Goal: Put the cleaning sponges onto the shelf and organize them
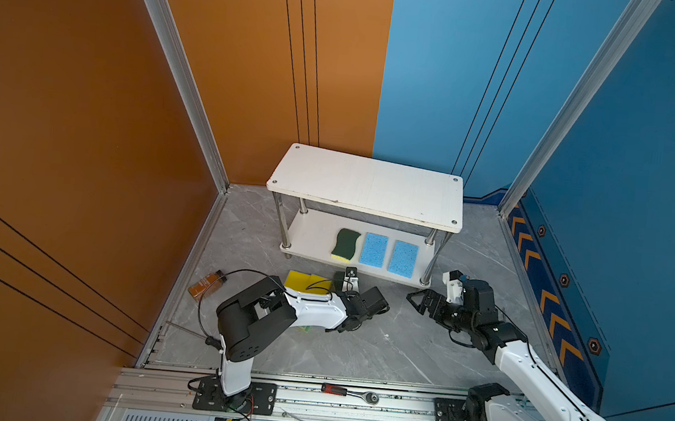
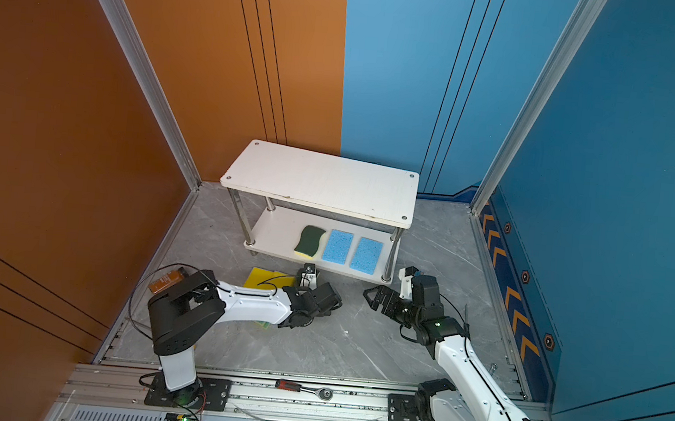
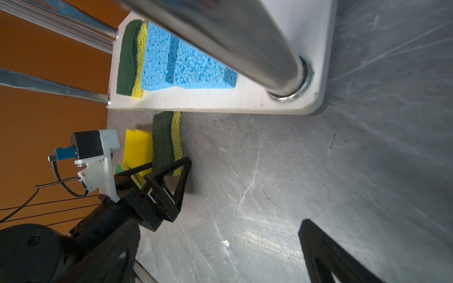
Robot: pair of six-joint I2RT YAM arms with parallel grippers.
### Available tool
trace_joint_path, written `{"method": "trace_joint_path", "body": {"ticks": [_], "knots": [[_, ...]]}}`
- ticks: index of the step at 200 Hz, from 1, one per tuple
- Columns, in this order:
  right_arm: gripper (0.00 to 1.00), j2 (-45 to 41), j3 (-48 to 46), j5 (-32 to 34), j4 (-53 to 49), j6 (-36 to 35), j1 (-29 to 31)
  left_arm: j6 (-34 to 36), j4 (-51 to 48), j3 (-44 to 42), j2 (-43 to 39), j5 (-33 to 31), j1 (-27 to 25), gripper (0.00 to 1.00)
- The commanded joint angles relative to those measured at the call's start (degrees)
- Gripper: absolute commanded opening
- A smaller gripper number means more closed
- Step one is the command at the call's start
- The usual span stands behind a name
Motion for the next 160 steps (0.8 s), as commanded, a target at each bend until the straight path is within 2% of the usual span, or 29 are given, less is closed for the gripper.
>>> {"method": "trace_joint_path", "body": {"ticks": [1,45,149,160], "knots": [[1.0,1.0,0.1,1.7,1.5,0.9,0.2,1.3,-1.4,0.7,1.4,1.0,0.9,0.98],[1.0,1.8,0.3,1.6,2.0,1.0,0.3,2.6,-2.3,0.2,0.1,1.1,2.4,0.97],[1.0,2.5,1.0,1.8,1.9,1.0,0.8,3.8,-2.2,1.4,1.5,2.1,2.4,1.0],[1.0,2.6,0.9,1.9,2.0,1.0,0.8,4.5,-2.0,1.5,1.6,2.4,2.4,0.96]]}}
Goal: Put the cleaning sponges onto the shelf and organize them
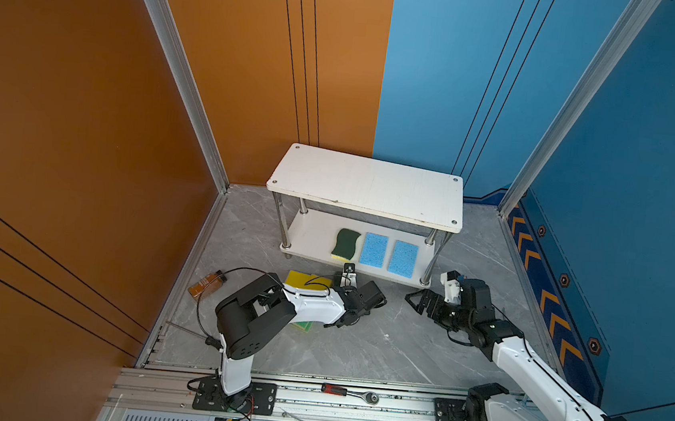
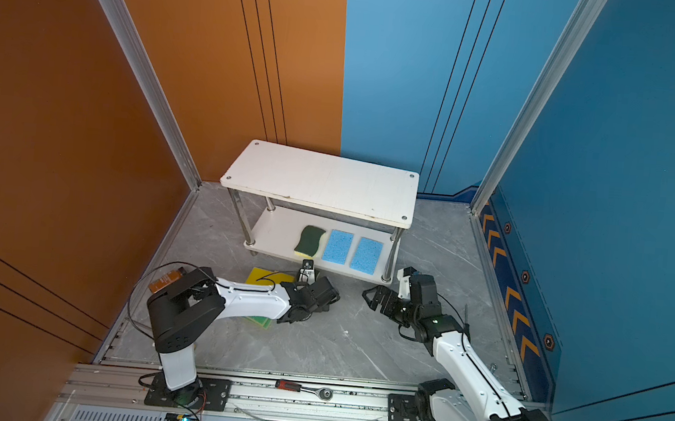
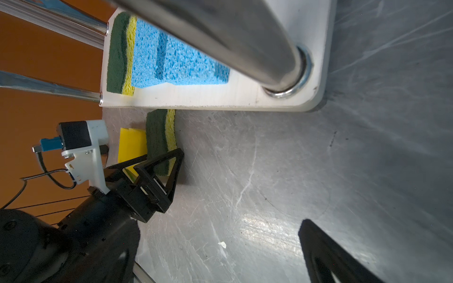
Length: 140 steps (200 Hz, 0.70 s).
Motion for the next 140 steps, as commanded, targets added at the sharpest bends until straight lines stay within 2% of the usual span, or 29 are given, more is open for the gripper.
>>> {"method": "trace_joint_path", "body": {"ticks": [1,19,23,31,61,94,140], "knots": [[1.0,0.3,0.9,1.8,1.0,0.8,0.4,2.0,-1.9,0.9,1.6,1.5,0.4,0.96],[1.0,0.4,1.0,1.8,1.1,0.9,0.4,2.8,-1.9,0.9,1.7,1.3,0.1,0.88],[1.0,0.4,0.9,1.8,1.1,0.8,0.4,2.9,-1.9,0.9,1.7,1.2,0.1,0.82],[1.0,0.3,1.0,1.8,1.0,0.8,0.5,3.2,-1.9,0.9,1.7,1.0,0.1,0.79],[1.0,0.2,0.8,2.1,1.0,0.9,0.7,3.2,-1.9,0.9,1.7,1.0,0.1,0.75],[1.0,0.2,0.7,2.1,1.0,0.7,0.8,3.3,-1.8,0.9,1.6,1.2,0.0,0.67],[1.0,-0.2,0.5,2.2,0.8,0.7,0.8,4.8,-1.9,0.9,0.9,0.6,-0.7,0.64]]}}
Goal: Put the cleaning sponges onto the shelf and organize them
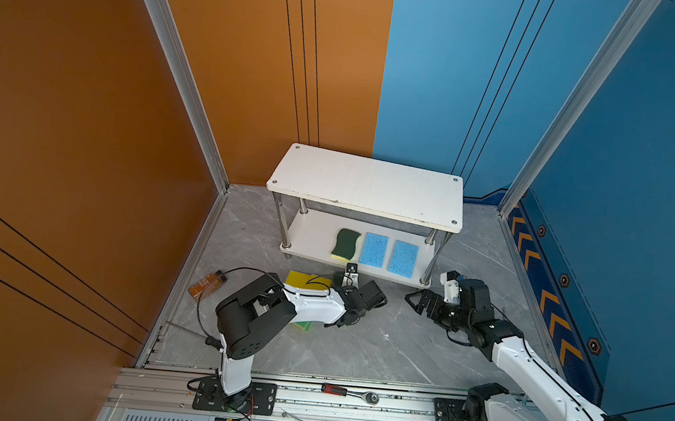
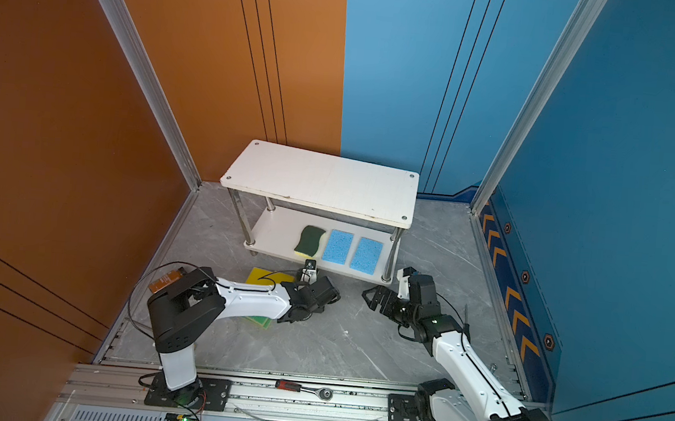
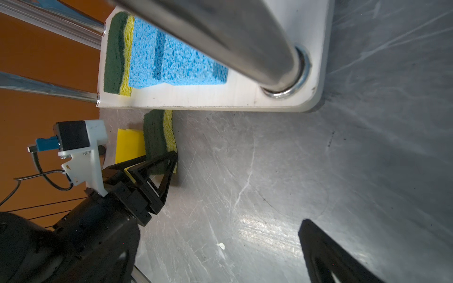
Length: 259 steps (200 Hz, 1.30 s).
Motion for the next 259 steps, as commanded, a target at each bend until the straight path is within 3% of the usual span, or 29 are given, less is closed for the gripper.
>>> {"method": "trace_joint_path", "body": {"ticks": [1,116,198,259], "knots": [[1.0,-0.3,0.5,1.1,0.8,0.5,0.4,2.1,-2.1,0.6,0.7,-0.1,-0.6,0.64],[1.0,-2.0,0.2,2.1,-0.7,0.8,0.5,7.1,-3.2,-4.0,-10.2,0.6,-4.5,0.53],[1.0,-1.6,0.6,3.0,-0.5,1.2,0.9,8.8,-9.1,-8.2,-25.0,3.7,-4.7,0.51],[1.0,-0.6,0.5,2.9,0.2,1.3,1.4,13.3,-13.0,-10.9,-38.1,0.0,-3.8,0.51]]}}
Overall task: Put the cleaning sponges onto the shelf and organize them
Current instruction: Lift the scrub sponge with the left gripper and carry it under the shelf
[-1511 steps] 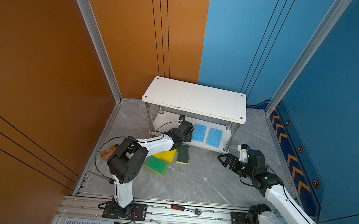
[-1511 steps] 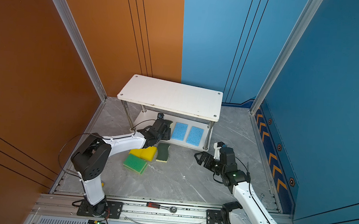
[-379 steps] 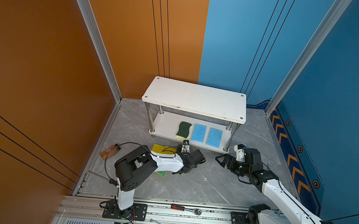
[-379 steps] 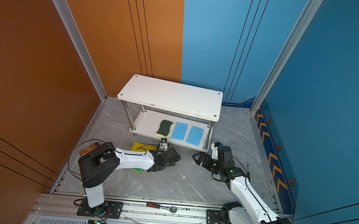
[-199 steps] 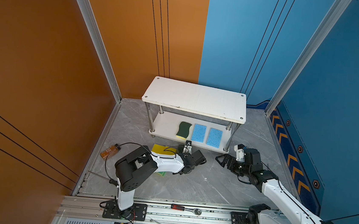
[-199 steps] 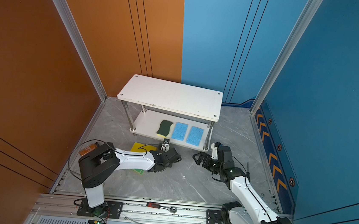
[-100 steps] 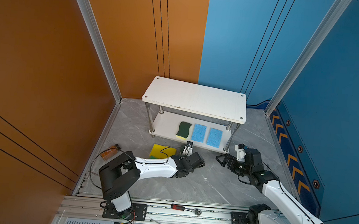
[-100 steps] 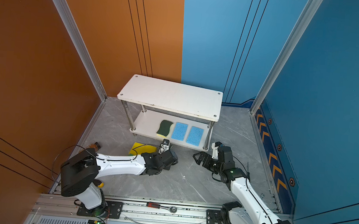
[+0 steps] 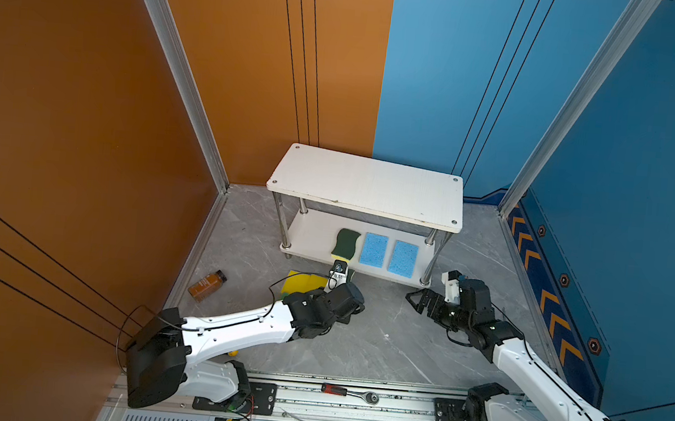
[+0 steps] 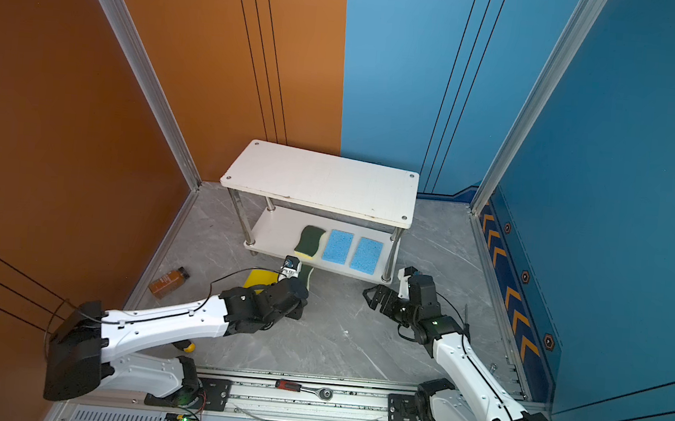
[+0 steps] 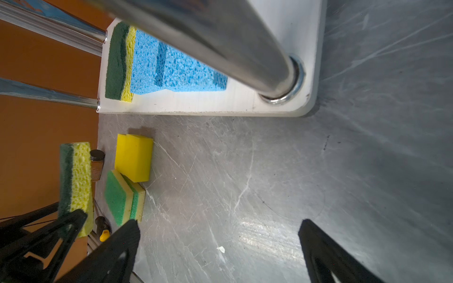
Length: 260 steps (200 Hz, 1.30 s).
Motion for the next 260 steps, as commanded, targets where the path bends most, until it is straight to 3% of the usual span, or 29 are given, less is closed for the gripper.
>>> {"method": "trace_joint_path", "body": {"ticks": [1,51,101,193,260], "knots": [[1.0,0.5,0.5,0.9,0.3,0.5,0.7,3.6,-3.1,-1.4,-4.5,-2.7,0.4,0.51],[1.0,0.5,0.5,1.3,0.4,0.5,1.1,8.4,-1.6,-4.0,-11.9,-3.0,7.1,0.51],[1.0,1.0,0.9,1.4,0.6,0.7,1.6,13.4,2.9,-4.3,-14.4,5.0,17.8,0.51],[1.0,2.5,2.8,1.8,0.0,0.5,2.5,22.8,11.5,-3.8,-6.0,12.0,27.8,0.51],[1.0,3.3,3.3,2.1,0.4,0.6,3.3,25.9,26.8,-4.6,1.5,16.9,33.5,0.52]]}}
